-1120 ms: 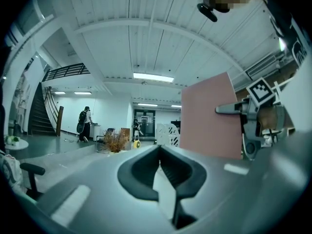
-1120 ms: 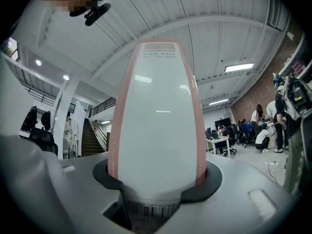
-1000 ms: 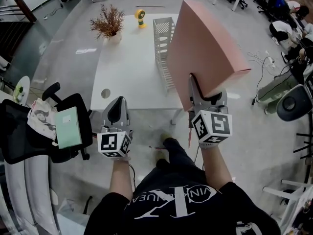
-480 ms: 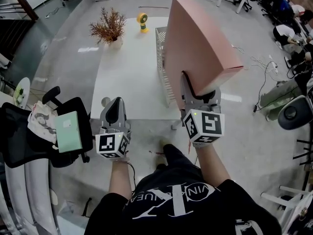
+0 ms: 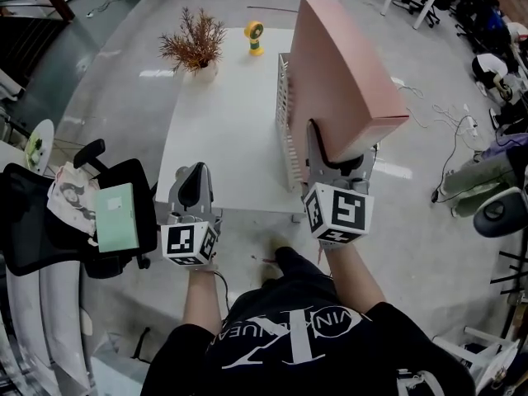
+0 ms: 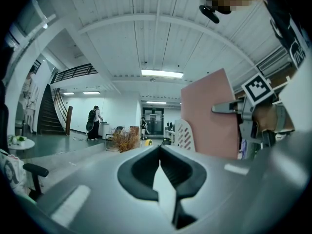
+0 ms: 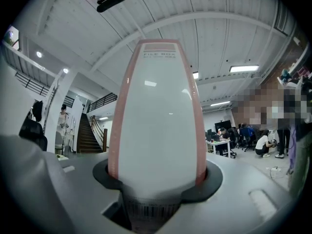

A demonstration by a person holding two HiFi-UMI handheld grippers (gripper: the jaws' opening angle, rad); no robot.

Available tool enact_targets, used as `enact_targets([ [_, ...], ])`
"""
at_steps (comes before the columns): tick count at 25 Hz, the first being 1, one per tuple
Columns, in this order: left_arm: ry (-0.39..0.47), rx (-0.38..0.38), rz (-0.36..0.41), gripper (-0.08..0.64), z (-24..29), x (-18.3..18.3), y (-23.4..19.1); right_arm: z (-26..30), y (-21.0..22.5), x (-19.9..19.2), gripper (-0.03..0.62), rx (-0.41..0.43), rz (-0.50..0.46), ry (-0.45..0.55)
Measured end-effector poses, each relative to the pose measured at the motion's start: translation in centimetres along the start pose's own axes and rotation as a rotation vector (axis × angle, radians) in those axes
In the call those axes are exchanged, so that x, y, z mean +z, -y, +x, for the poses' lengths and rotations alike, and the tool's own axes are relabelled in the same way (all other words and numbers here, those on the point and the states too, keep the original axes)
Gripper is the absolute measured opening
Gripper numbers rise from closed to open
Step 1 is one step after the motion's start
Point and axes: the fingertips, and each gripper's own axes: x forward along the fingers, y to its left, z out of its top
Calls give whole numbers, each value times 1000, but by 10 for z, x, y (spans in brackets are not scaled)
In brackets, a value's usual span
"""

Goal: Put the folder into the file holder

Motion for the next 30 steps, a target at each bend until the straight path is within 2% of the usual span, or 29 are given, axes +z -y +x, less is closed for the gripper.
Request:
enact_targets([
  [8, -19, 22, -6, 0, 10, -11, -14, 13, -8, -32, 296, 5, -32, 3],
  [13, -39, 11, -15, 0, 18, -19, -10, 20, -3, -46, 296, 4, 2, -3],
  [20, -48, -1, -8, 0, 24, -26, -7, 21, -7, -71, 296, 26, -21, -48],
  [25, -55, -4, -8, 0, 25, -29, -3, 19, -6, -82, 299, 37, -36, -111],
  [30, -64, -3, -15, 0, 25, -32, -3, 15, -6, -104, 304, 70, -68, -224],
])
